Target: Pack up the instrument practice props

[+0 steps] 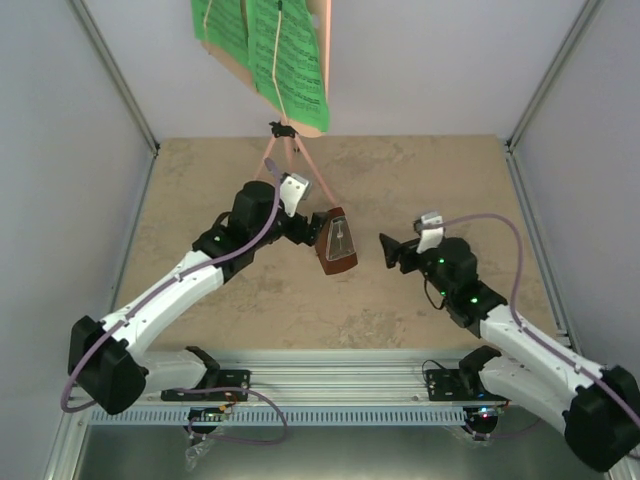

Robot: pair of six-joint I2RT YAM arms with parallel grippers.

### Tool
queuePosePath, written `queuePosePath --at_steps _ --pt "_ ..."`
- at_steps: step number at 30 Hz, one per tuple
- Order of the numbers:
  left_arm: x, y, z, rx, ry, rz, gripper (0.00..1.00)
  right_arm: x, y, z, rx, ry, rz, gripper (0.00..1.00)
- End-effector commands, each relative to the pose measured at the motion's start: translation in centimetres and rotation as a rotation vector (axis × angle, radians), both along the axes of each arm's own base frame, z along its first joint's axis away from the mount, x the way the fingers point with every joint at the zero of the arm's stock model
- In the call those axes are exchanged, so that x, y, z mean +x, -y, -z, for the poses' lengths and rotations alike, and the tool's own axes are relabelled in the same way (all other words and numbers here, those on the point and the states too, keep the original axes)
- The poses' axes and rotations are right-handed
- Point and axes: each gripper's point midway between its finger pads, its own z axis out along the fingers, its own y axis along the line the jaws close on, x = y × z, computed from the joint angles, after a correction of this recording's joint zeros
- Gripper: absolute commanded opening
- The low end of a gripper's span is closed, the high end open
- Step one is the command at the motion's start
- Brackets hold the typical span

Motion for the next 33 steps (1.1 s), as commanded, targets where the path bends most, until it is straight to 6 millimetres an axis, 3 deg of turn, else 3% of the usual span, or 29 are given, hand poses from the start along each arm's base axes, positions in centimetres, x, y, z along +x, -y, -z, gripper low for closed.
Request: queuePosePath --at_steps 1,5,10,18,21,33 --pt "-0.5 2.5 0.2 0.010 -0.020 0.210 0.98 -0.8 1.8 -0.2 0.125 -0.045 -0.052 0.98" --pt "0.2 4.2 1.3 -0.001 -0.113 0.315 0.99 -1.0 2.7 -0.9 0.170 -0.049 -0.042 0.98" --pt "1.1 5.9 1.0 0.005 -0.097 0.392 0.99 -1.7 2.6 -1.3 0.201 -0.057 -0.065 0.98" --pt "3.5 6.3 5.0 0.073 -0.168 0.373 0.99 -2.8 2.5 -2.4 0.221 -0.004 -0.103 0.98" --pt "3.3 6.6 6.0 0.069 -0.197 0.398 0.99 -2.9 2.5 -2.5 0.224 -0.005 -0.105 0.98" --pt "2.1 6.8 7.0 0.082 -0.213 0.463 0.99 -3.2 2.4 -2.0 0.228 -0.021 -0.115 0.98"
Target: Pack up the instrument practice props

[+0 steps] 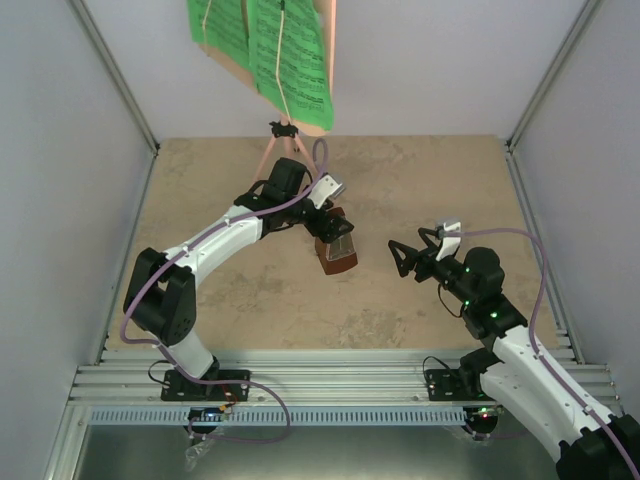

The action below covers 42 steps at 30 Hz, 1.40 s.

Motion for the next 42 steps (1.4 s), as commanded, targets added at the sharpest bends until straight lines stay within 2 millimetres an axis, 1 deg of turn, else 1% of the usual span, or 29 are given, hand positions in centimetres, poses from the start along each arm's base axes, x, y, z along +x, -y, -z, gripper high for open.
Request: queuePosePath --at_steps 1,6,21,26,31,35,36,38,39,42 --pt "-0.4 -0.1 -0.4 0.000 0.023 0.038 0.97 -0.4 0.0 0.4 0.010 -0.013 -0.009 0.98" --pt "-0.7 -0.3 -0.4 0.006 0.050 0.044 0.82 -0.5 0.1 0.4 0.013 -0.015 -0.008 0.98" --pt "-0.5 -0.9 -0.4 0.027 0.085 0.027 0.52 -0.6 0.3 0.3 0.008 -0.012 0.003 0.98" --pt "-0.4 -1.0 -0.5 0.028 0.088 0.019 0.50 -0.7 0.5 0.2 0.005 -0.007 0.008 0.98" --pt "0.1 -1.3 -1.2 0.014 0.095 -0.040 0.51 -1.4 0.1 -0.7 0.003 0.036 -0.033 0.98" --pt "-0.2 -1.7 -1.6 0.006 0.105 -0.103 0.49 -1.3 1.1 -1.3 -0.034 0.047 0.018 0.98" --pt "-0.2 -1.8 -1.3 0.023 0.109 -0.134 0.48 -1.1 1.4 -1.6 -0.040 0.049 0.038 0.98" --pt "-0.3 -1.8 -1.3 0.047 0.122 -0.192 0.48 -1.2 1.8 -1.4 -0.058 0.023 0.059 0.98" --pt "-0.6 -1.4 -1.3 0.052 0.114 -0.219 0.48 -1.2 1.9 -1.6 -0.057 0.016 0.060 0.98" --pt "-0.4 -1.8 -1.7 0.054 0.095 -0.385 0.49 -1.8 1.4 -2.0 -0.033 -0.016 0.026 0.98"
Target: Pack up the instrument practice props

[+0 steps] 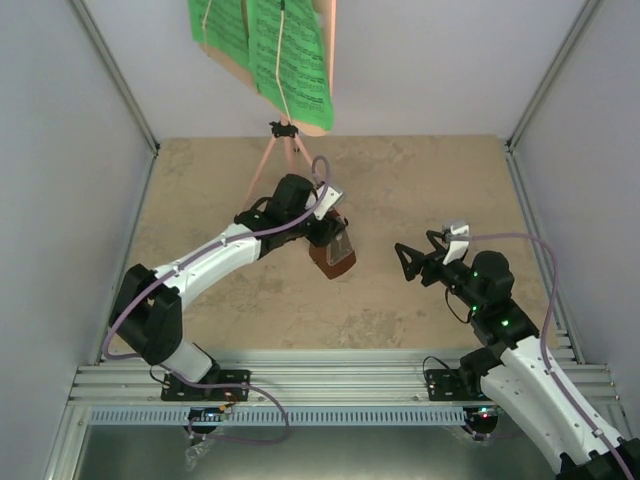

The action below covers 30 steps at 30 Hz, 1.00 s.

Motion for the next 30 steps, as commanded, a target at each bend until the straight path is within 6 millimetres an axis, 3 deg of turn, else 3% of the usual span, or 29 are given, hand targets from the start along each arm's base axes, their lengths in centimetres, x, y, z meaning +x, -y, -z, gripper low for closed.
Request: queuePosePath --at_steps 1,7,15,18,23,26,30 --pt "0.4 -0.5 -2.3 -0.042 0.031 -0.265 0.49 -0.7 0.0 -1.0 0.019 -0.051 -0.013 0.98" --pt "-1.2 -2.2 -3.0 -0.128 -0.007 -0.567 0.51 -1.2 -0.3 -1.1 0.046 -0.139 -0.029 0.98" --pt "-3.7 -0.8 -1.1 -0.080 -0.044 -0.651 0.55 -1.5 -0.2 0.6 0.028 -0.194 -0.023 0.98" --pt "-4.2 -0.2 -0.7 -0.093 -0.072 -0.623 0.63 -1.6 -0.2 1.2 0.022 -0.210 -0.025 0.98" --pt "-5.2 1.7 -0.8 -0.134 -0.100 -0.490 0.88 -1.7 -0.2 1.6 0.005 -0.214 -0.033 0.98" --pt "-5.8 2.5 -2.5 -0.175 -0.086 -0.416 0.98 -1.7 0.3 1.5 0.000 -0.218 -0.006 0.98" --pt "-6.7 3.1 -5.3 -0.206 -0.066 -0.251 0.99 -2.1 0.4 -0.3 0.011 -0.164 -0.010 0.98"
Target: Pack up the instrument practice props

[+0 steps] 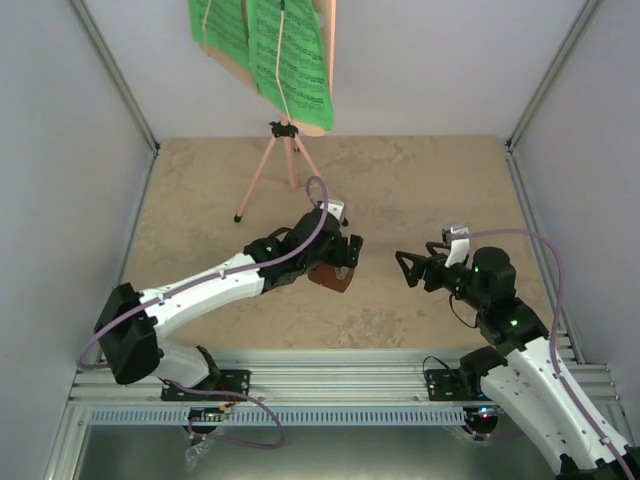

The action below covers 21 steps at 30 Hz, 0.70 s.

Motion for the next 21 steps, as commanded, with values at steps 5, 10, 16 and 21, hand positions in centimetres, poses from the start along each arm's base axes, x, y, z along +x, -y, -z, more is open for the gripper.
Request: queuePosePath --at_steps 5,10,16,21 --pt "0.8 -1.3 -6.2 -0.125 0.032 0.247 0.99 -0.7 -0.9 -0.1 0.011 -0.017 -0.070 0.98" --pt "1.9 -4.2 -9.2 -0.188 0.155 0.246 0.99 -0.6 -3.1 4.4 0.025 -0.160 -0.134 0.97" --pt "3.7 -8.4 -8.1 -0.116 0.262 0.141 0.99 -1.6 -6.9 7.9 0.013 -0.216 -0.240 0.98" --pt "2.8 -8.8 -6.7 -0.092 0.282 0.166 0.99 -1.7 -9.6 9.3 0.033 -0.236 -0.272 0.98"
